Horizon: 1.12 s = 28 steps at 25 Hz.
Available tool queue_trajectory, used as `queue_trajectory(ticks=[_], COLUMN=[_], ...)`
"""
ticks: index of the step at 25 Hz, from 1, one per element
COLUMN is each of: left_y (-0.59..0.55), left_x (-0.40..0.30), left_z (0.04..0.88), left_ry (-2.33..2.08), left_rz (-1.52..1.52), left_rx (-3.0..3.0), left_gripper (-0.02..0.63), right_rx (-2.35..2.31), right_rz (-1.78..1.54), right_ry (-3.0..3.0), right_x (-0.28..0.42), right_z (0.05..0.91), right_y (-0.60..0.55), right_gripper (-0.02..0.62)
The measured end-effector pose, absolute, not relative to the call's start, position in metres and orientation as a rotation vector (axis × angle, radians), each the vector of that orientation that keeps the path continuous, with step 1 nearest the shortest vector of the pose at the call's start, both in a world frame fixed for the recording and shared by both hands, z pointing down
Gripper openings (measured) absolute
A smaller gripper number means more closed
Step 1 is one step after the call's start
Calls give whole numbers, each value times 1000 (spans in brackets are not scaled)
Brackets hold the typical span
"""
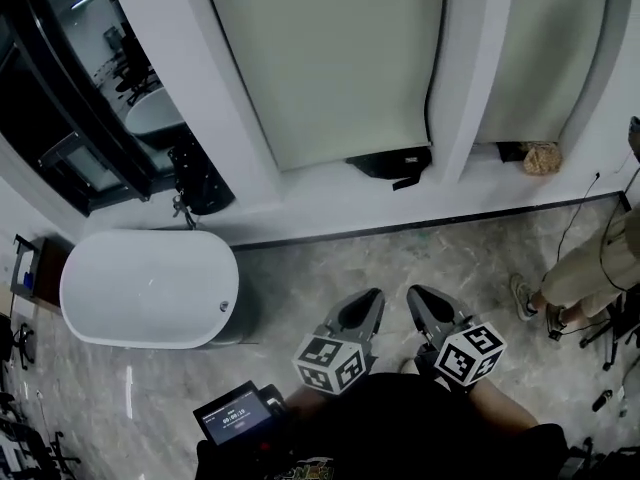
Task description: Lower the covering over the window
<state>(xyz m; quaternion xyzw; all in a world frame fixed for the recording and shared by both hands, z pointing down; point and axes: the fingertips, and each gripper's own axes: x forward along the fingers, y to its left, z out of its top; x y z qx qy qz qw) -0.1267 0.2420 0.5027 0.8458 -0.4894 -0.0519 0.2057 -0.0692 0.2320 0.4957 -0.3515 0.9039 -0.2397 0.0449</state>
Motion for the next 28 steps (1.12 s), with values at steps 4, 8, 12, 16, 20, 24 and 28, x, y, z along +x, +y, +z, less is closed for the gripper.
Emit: queue_trajectory(ticks=[4, 8, 12, 16, 20, 24, 28], left_y=[243, 233, 230, 236, 227, 224, 212], left_x=[-119, -123, -126, -127, -127, -121, -111], left_z=[498, 489, 486, 497, 498, 501, 499], left_ry=[-1339, -1336, -1348, -1351, -1351, -1344, -1329], left_rz=[-124, -141, -169, -148, -153, -144, -127], left_rx=[2410, 2419, 2390, 2364, 2355, 2357, 2354], left_gripper=[24, 23, 24, 22, 21, 21, 21], right_rx=[-1061, -1039, -1044, -1028, -1019, -1022, -1023], right_rz=[-737, -748, -748, -750, -743, -743, -753], right_ry=[2765, 2760, 2755, 2754, 2754, 2749, 2752], right_x=[-70, -74, -75, -77, -76, -70, -64], right_z=[496, 496, 496, 499, 498, 499, 493], right_y=[234, 232, 228, 227, 222, 220, 209], right_gripper=[7, 6, 6, 7, 6, 6, 6])
